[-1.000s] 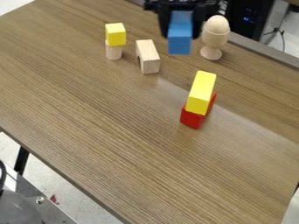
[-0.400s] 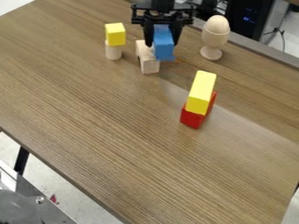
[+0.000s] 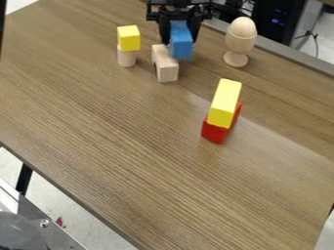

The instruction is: Put the blue triangle on top of the arch

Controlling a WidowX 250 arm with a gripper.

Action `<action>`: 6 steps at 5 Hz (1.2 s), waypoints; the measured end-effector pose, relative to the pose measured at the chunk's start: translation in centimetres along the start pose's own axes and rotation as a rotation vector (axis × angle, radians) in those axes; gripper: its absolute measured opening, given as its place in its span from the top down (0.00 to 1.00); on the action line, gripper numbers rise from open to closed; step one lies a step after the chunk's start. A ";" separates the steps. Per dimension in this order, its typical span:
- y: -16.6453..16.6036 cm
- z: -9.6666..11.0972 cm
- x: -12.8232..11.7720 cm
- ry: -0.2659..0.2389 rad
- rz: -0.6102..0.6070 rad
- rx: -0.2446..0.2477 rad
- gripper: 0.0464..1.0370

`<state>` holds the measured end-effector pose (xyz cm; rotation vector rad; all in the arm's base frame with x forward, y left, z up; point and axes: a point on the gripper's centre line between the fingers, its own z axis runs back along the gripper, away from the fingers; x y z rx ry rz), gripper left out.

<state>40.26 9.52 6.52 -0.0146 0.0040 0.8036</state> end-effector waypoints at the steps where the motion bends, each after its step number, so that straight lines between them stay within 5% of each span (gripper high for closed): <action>1: 0.1 -0.3 0.2 0.011 0.007 0.005 0.44; 6: 2.1 -1.2 0.0 0.046 0.026 -0.007 0.44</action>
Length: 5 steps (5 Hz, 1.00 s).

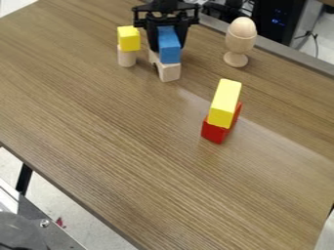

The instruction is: Put the blue triangle on top of the arch

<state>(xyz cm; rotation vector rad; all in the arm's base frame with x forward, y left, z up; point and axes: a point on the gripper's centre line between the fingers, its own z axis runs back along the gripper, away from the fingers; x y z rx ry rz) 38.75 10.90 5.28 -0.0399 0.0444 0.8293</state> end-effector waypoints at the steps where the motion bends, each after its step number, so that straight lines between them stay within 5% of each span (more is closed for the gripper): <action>1: 0.2 0.0 -0.2 0.003 0.003 -0.007 0.44; 2: 0.2 0.0 -0.3 0.004 0.006 -0.011 0.39; 3: 0.4 0.0 -0.4 0.010 0.002 0.001 0.10; 5: 0.4 -0.1 -0.4 0.007 0.003 0.003 0.04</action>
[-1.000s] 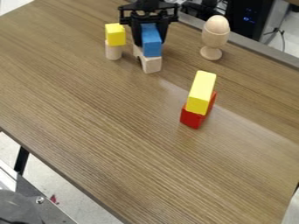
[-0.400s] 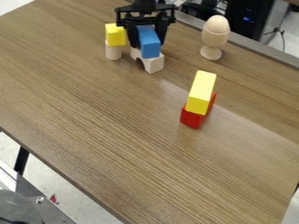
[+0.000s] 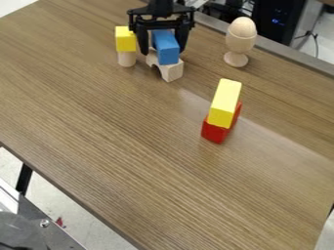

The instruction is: Put the blue triangle on top of the arch

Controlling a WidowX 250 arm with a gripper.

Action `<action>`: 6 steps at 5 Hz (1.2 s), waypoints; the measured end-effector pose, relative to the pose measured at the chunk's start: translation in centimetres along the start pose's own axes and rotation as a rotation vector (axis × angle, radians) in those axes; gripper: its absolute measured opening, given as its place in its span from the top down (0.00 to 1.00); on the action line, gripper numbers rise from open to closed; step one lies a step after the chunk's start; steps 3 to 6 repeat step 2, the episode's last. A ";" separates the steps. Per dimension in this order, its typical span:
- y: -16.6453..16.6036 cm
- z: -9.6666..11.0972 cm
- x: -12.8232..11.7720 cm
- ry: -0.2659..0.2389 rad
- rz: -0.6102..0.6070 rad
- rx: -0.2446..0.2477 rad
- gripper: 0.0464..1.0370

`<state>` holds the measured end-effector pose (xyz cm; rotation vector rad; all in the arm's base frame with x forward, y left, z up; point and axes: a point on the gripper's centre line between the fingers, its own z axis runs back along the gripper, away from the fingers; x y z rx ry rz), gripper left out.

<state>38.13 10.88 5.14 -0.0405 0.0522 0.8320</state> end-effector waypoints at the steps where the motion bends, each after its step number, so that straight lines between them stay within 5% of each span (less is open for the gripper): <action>1: 0.2 2.1 -0.4 -0.027 0.001 0.010 0.04; 2: 0.7 4.9 -1.3 -0.080 0.003 -0.021 0.04; 6: 0.7 4.9 -1.3 -0.080 0.003 -0.021 0.04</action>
